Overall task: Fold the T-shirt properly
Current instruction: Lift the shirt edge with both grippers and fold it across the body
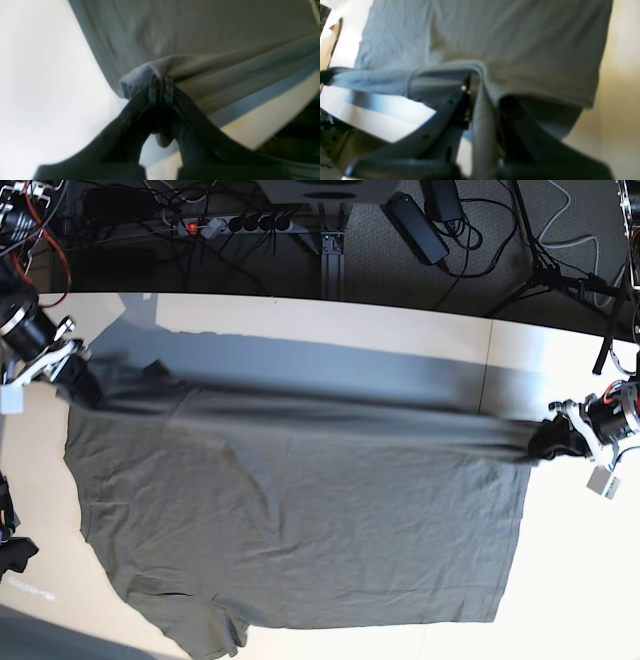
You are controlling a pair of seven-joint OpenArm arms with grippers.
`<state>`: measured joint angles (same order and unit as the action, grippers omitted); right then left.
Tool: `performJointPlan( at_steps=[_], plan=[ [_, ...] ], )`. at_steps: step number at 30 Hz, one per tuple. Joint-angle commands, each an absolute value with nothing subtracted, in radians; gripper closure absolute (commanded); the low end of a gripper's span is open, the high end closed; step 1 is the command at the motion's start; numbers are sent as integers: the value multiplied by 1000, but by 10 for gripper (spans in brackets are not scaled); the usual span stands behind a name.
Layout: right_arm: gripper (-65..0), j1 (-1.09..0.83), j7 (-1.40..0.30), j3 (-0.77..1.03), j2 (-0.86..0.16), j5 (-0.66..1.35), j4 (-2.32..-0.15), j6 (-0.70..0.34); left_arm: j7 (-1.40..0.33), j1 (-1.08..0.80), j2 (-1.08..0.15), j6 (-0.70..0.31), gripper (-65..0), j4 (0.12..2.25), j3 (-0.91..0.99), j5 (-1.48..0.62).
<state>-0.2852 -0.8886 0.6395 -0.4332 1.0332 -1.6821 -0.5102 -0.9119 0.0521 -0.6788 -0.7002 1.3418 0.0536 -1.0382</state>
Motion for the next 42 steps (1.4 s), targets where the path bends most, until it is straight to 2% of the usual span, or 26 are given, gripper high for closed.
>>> performJointPlan(
  at_steps=[1,10,22,23,26,27,28,29,30,31,39,40,41,42],
  plan=[
    [0,-255,-854,648,-472,1028,-1698,-603,-877,79,-701,-698,0,1354,65,-1009],
    [0,-64,-822,453,-599,910,-1632,-603,-758,217,-695,-698,0,1282,-85,-842],
    [0,300,-807,117,-606,712,-1319,-601,-532,397,-676,-698,0,1055,-237,-687],
    [0,327,-801,83,-605,686,-1297,-599,-523,402,-669,-698,-38,1054,-237,-671],
    [0,387,-767,2,-598,615,-1233,-599,-516,413,-648,-698,-295,1053,-237,-635],
    [-82,400,-751,-19,-595,599,-1219,-599,-515,413,-646,-698,-356,1053,-237,-632],
    [-222,410,-744,-33,-591,588,-1208,-598,-511,413,-643,-698,-381,1053,-236,-631],
    [-350,421,-740,-39,-585,575,-1201,-597,-509,415,-642,-698,-381,1053,-236,-632],
    [-444,425,-737,-39,-581,575,-1198,-589,-502,419,-640,-698,-380,1053,-236,-630],
    [-451,427,-736,-39,-579,576,-1200,-587,-496,424,-640,-698,-380,1054,-234,-628],
    [-439,465,-686,4,-577,606,-1223,-587,-498,467,-630,-698,-374,1075,-231,-690],
    [-406,469,-681,4,-572,597,-1214,-587,-501,467,-622,-698,-350,1074,-231,-685],
    [-335,471,-673,4,-565,579,-1198,-587,-507,467,-608,-698,-294,1073,-232,-669],
    [-230,473,-661,4,-554,555,-1178,-587,-516,467,-593,-698,-211,1072,-232,-655]
  ],
)
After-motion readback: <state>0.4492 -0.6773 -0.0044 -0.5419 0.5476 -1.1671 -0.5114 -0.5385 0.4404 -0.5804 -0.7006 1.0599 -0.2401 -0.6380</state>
